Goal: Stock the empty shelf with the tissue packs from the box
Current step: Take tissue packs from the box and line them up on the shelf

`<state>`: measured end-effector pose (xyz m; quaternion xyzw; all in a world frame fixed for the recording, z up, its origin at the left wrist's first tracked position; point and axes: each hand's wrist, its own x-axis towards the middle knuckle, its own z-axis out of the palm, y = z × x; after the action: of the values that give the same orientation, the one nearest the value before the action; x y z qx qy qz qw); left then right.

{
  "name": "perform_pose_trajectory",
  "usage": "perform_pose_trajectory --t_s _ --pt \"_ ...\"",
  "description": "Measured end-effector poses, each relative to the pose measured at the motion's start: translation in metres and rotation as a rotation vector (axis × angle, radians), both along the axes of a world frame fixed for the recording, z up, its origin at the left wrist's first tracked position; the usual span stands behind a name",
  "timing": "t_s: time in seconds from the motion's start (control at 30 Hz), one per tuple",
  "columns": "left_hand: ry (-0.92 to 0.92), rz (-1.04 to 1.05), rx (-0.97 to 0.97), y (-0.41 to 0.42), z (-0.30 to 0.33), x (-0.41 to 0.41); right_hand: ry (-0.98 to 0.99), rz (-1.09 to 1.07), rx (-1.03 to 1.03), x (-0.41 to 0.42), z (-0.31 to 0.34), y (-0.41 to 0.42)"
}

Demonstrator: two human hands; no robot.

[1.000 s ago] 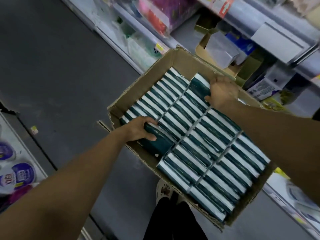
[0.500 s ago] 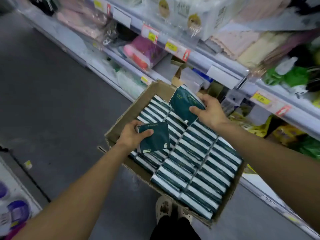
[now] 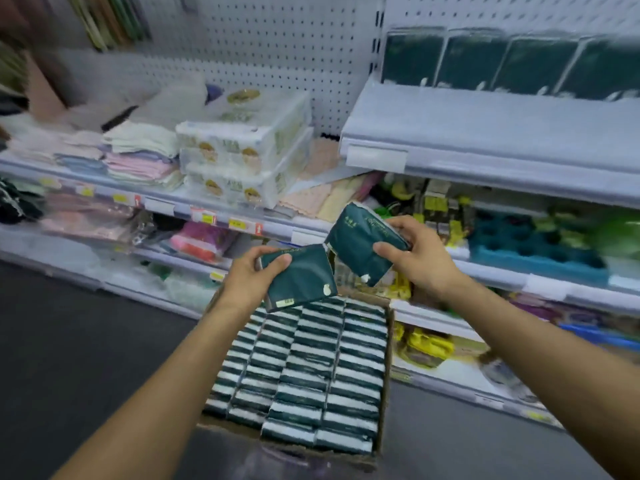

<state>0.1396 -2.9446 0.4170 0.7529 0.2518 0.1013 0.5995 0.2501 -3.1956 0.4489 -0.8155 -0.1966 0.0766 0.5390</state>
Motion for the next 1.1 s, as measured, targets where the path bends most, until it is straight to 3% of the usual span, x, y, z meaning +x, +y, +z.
perform_pose_trajectory --t_s 0.4,0.77,1.1 --pt "-0.203 -0.255 0.032 -0.183 0.090 0.073 -0.144 -0.258 0.070 0.000 0.078 -0.205" --pt "-0.258 -0.323 -0.048 -0.377 0.126 0.133 -0.266 -0.394 0.022 0.037 0.143 -0.419" --pt "-0.308 -0.315 -0.018 -0.449 0.161 0.191 -0.282 -0.391 0.005 0.104 0.160 -0.488"
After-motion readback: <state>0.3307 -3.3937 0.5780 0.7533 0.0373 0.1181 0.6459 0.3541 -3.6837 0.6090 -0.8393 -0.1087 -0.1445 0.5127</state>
